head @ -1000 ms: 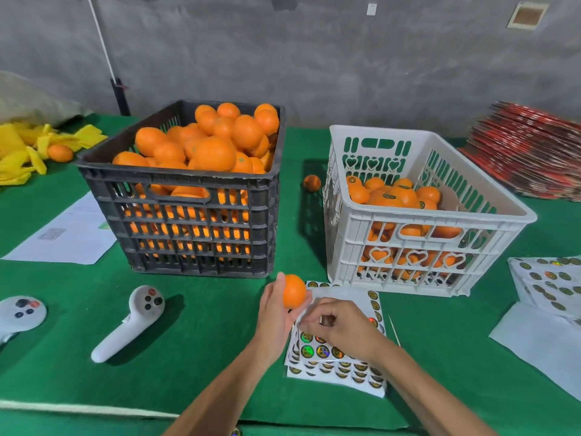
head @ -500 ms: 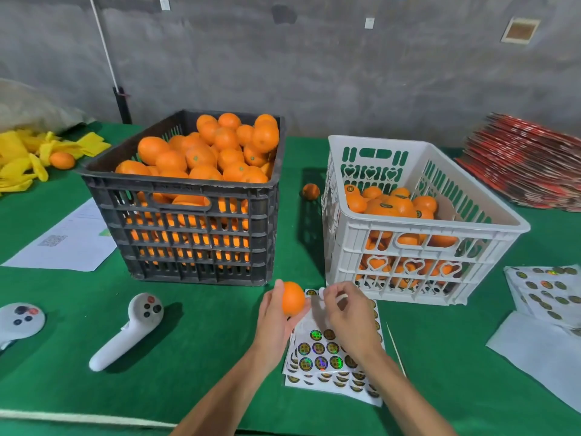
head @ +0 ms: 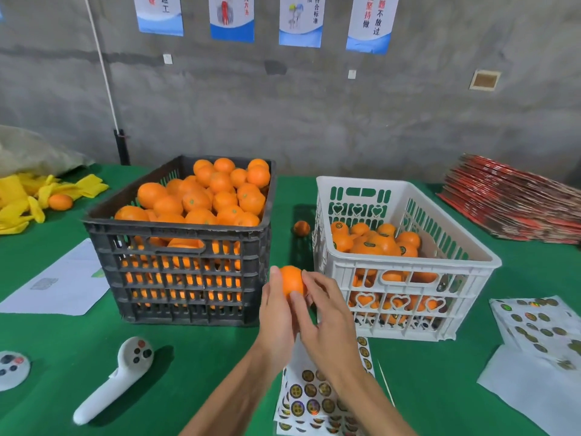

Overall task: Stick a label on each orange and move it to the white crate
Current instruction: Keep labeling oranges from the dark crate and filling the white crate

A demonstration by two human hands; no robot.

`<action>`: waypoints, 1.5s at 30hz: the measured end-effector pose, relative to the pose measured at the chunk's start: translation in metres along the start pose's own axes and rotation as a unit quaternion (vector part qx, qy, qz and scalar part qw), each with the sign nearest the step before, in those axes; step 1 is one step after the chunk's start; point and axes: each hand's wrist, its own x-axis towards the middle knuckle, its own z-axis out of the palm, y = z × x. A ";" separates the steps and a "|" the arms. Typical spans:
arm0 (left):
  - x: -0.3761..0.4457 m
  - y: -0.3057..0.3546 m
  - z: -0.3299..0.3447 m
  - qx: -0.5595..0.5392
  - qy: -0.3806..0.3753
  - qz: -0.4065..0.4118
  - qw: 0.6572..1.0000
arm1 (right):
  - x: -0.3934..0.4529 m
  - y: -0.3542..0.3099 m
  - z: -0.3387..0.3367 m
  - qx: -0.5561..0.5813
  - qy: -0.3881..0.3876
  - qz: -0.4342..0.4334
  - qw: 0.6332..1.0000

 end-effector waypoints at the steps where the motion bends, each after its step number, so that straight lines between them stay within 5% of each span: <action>1: 0.002 0.005 0.006 0.010 -0.009 0.004 1.000 | 0.005 -0.002 -0.003 -0.025 -0.005 -0.013 1.000; 5: 0.009 0.030 0.032 0.110 -0.036 0.021 0.993 | 0.030 -0.006 -0.023 -0.056 0.044 -0.040 0.997; 8: 0.013 0.057 0.043 0.217 -0.134 0.050 0.966 | 0.054 -0.002 -0.042 -0.044 0.069 -0.049 0.995; 11: 0.014 0.095 0.047 0.383 -0.183 0.184 0.887 | 0.081 0.011 -0.062 -0.082 0.065 -0.021 0.994; 16: 0.035 0.174 0.031 0.584 -0.013 0.398 0.707 | 0.114 0.038 -0.088 -0.150 0.054 0.030 0.987; 19: 0.055 0.214 0.008 0.722 0.099 0.344 0.591 | 0.121 0.049 -0.090 -0.174 0.059 0.035 0.982; 22: 0.069 0.233 -0.010 0.811 0.144 0.135 0.551 | 0.120 0.052 -0.082 -0.181 0.067 0.015 0.981; 25: 0.080 0.244 -0.014 0.807 0.124 0.006 0.577 | 0.115 0.046 -0.072 -0.164 0.081 -0.030 0.983; 32: 0.106 0.248 -0.017 0.800 0.132 -0.038 0.584 | 0.097 0.040 -0.059 -0.104 0.069 -0.071 0.990; 35: 0.110 0.242 -0.022 0.778 0.177 0.037 0.601 | 0.087 0.040 -0.059 -0.088 0.061 -0.088 0.990; 38: 0.099 0.230 -0.019 0.716 0.209 0.211 0.633 | 0.077 0.040 -0.058 -0.084 0.066 -0.110 0.988; 42: 0.061 0.196 -0.001 0.596 0.121 0.405 0.683 | 0.068 0.039 -0.053 -0.095 0.082 -0.143 0.982; 45: 0.024 0.154 0.010 0.510 0.062 0.424 0.746 | 0.055 0.036 -0.047 -0.092 0.080 -0.149 0.981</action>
